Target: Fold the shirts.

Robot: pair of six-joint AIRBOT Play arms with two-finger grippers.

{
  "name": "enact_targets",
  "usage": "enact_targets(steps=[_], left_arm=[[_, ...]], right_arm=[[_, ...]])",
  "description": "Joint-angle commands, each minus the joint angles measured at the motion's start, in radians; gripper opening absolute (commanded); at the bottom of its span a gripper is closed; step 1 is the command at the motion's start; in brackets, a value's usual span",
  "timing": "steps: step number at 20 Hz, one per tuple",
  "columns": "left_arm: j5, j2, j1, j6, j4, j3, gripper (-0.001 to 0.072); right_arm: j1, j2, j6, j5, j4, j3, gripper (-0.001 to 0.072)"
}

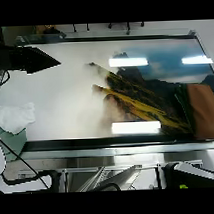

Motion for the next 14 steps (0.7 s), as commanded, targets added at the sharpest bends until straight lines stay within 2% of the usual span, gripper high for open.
enact_targets(steps=[1, 3, 4, 6, 7, 8, 10, 12, 14], left_arm=[[-0.008, 0.0, 0.0, 0.0, 0.038, 0.0, 0.0015], [-0.002, 0.0, 0.0, 0.0, 0.037, 0.0, 0.0015], [0.01, 0.0, 0.0, 0.0, 0.037, 0.0, 0.0015], [0.049, 0.0, 0.0, 0.0, 0.037, 0.0, 0.0015], [0.079, 0.0, 0.0, -0.006, 0.037, 0.0, 0.0015], [0.11, 0.0, 0.0, -0.026, 0.038, 0.0, 0.0015], [0.134, 0.0, 0.007, -0.029, 0.04, 0.0, 0.0014], [0.119, 0.005, -0.009, -0.029, 0.043, -0.009, 0.0011], [0.146, 0.071, -0.051, -0.027, 0.1, -0.128, 0.0011]], right_arm=[[0.001, -0.008, -0.009, 0.028, -0.077, -0.012, 0.056], [0.001, -0.007, -0.008, -0.005, 0.004, 0.006, 0.0557], [0.001, -0.007, -0.008, -0.026, 0.07, 0.018, 0.0497], [0.001, -0.005, -0.028, -0.089, 0.272, 0.026, 0.0098], [0.004, -0.004, -0.045, -0.12, 0.386, 0.025, 0.0025], [0.022, 0.0, -0.067, -0.154, 0.486, 0.025, 0.0027], [0.105, 0.018, -0.11, -0.214, 0.569, 0.019, 0.0026], [0.257, 0.064, -0.167, -0.276, 0.566, -0.032, 0.0026], [0.447, 0.137, -0.221, -0.347, 0.547, -0.157, 0.0026]])
